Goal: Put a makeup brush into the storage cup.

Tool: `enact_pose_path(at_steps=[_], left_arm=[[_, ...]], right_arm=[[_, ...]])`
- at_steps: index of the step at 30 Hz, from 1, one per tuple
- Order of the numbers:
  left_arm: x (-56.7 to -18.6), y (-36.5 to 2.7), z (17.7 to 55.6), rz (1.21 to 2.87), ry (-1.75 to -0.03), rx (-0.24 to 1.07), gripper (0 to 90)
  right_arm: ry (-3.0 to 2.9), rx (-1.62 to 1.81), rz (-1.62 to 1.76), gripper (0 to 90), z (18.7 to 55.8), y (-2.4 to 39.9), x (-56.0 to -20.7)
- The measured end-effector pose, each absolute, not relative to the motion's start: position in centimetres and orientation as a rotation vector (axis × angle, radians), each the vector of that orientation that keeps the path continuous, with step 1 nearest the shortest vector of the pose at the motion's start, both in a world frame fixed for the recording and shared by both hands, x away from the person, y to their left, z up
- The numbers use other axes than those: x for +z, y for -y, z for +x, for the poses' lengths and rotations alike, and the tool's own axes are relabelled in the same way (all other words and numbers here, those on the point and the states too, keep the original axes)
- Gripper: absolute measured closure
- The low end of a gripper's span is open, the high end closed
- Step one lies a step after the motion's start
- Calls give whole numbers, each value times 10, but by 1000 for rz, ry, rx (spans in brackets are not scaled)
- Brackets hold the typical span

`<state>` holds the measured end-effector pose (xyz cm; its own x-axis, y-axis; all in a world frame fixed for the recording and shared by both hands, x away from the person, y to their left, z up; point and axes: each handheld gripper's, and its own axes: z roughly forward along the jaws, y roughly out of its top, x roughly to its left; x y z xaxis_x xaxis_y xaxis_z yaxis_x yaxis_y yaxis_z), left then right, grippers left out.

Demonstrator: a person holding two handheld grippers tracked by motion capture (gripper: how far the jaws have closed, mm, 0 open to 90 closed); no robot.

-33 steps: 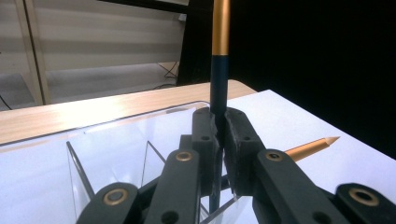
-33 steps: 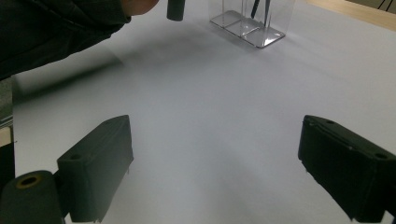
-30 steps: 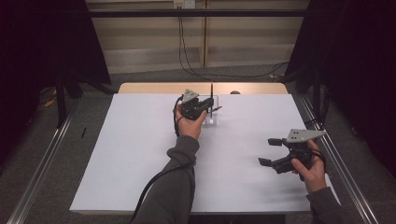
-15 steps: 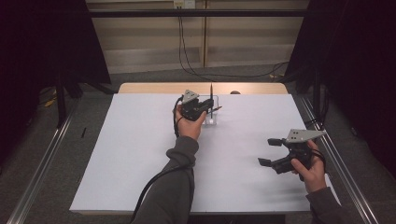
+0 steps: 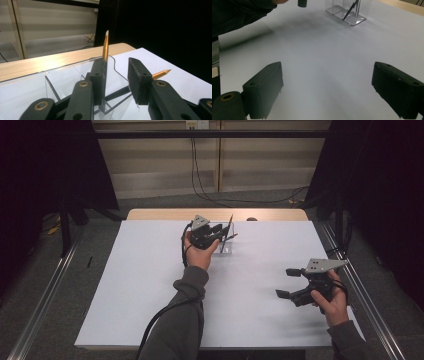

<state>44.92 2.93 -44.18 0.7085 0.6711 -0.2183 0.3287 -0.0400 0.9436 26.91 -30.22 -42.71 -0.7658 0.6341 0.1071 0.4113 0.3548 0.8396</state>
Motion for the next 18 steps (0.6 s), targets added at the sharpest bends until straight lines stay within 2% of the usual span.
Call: enact_pose_path(at_steps=[10, 18], left_arm=[[-438, -35, 445, 1654, -795, 331, 559], [-433, -41, 440, 1636, -803, 319, 523]], right_arm=[[-2384, 1373, 941, 93, 270, 302, -428], [-2382, 1368, 938, 93, 269, 301, -428]])
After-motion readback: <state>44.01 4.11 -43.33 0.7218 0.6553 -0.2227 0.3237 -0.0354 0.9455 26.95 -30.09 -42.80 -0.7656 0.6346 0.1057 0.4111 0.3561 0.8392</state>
